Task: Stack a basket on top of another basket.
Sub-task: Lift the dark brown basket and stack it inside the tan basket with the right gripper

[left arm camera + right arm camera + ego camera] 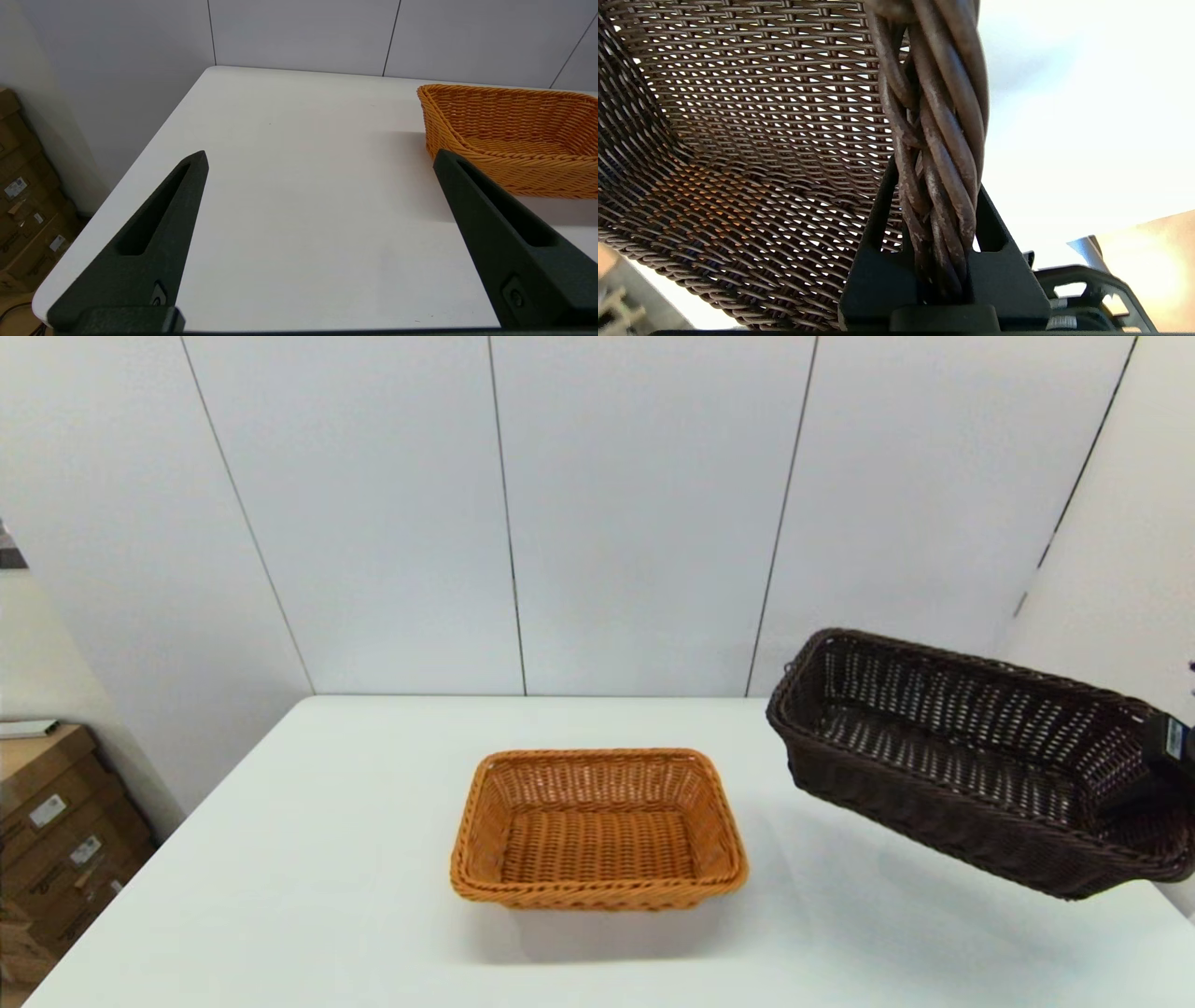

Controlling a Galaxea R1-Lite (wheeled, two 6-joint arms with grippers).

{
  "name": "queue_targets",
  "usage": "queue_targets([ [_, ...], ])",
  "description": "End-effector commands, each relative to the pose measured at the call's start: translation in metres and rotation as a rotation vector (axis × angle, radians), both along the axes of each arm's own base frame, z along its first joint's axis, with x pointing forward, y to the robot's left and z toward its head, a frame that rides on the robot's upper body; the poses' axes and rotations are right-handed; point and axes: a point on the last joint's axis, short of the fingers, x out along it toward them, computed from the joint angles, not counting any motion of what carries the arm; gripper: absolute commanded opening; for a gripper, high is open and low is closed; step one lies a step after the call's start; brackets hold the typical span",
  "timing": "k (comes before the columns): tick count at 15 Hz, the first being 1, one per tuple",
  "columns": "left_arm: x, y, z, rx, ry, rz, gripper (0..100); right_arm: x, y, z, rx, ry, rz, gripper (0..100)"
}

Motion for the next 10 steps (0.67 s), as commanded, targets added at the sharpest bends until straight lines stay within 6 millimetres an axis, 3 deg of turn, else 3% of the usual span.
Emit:
queue_targets([
  [1, 0.0, 0.0, 0.0, -0.001, -0.001, 0.001, 100, -0.013, 0.021, 0.055, 0.023, -0.112, 0.123, 0],
  [5, 0.0, 0.0, 0.0, -0.001, -0.001, 0.001, 100, -0.007, 0.06, 0.081, 0.013, -0.167, 0.291, 0],
  [10, 0.0, 0.0, 0.0, -0.001, -0.001, 0.001, 100, 0.0, 0.138, 0.092, 0.061, -0.218, 0.533, 0],
])
